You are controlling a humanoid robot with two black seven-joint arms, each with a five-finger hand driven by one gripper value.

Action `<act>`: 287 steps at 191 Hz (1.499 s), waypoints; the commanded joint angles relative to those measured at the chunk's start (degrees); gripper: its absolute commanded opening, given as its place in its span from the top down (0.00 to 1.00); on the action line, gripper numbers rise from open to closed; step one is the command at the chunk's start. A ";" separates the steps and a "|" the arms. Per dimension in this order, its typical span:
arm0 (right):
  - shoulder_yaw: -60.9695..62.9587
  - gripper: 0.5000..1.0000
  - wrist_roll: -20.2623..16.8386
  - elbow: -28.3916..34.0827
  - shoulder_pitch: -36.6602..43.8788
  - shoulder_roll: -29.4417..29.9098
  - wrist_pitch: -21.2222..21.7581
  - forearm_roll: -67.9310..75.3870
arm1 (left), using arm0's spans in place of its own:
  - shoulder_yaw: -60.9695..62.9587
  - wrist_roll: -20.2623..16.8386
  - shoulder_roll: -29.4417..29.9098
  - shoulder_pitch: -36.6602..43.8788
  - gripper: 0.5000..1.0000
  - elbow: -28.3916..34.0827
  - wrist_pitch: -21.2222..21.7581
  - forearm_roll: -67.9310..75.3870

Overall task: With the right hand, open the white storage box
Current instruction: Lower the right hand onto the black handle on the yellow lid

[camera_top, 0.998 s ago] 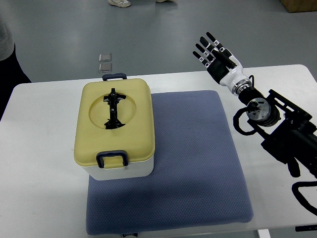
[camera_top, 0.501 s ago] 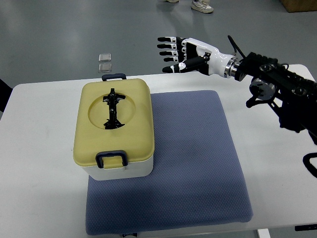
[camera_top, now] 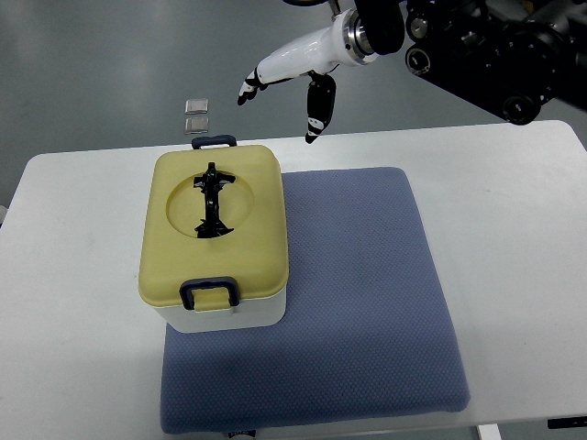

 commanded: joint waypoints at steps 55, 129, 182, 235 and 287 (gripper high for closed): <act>0.68 0.15 2.02 2.66 -0.89 3.17 -5.82 1.58 | 0.09 0.00 0.00 0.01 0.00 0.12 0.00 0.00; 0.68 0.15 2.20 2.93 -4.59 4.93 -8.72 3.60 | 0.18 0.00 0.00 0.01 0.00 0.03 0.00 0.00; 0.68 0.16 2.02 2.93 -6.34 5.99 -10.31 3.51 | 0.18 0.00 0.00 0.01 0.00 -0.06 0.00 0.00; 0.68 0.35 1.85 2.93 -6.87 6.34 -11.54 3.60 | 0.18 0.00 0.00 0.01 0.00 0.03 0.00 0.00; 0.68 0.47 2.02 2.93 -7.49 6.43 -12.68 3.60 | 0.18 0.00 0.00 0.01 0.00 0.12 0.00 0.00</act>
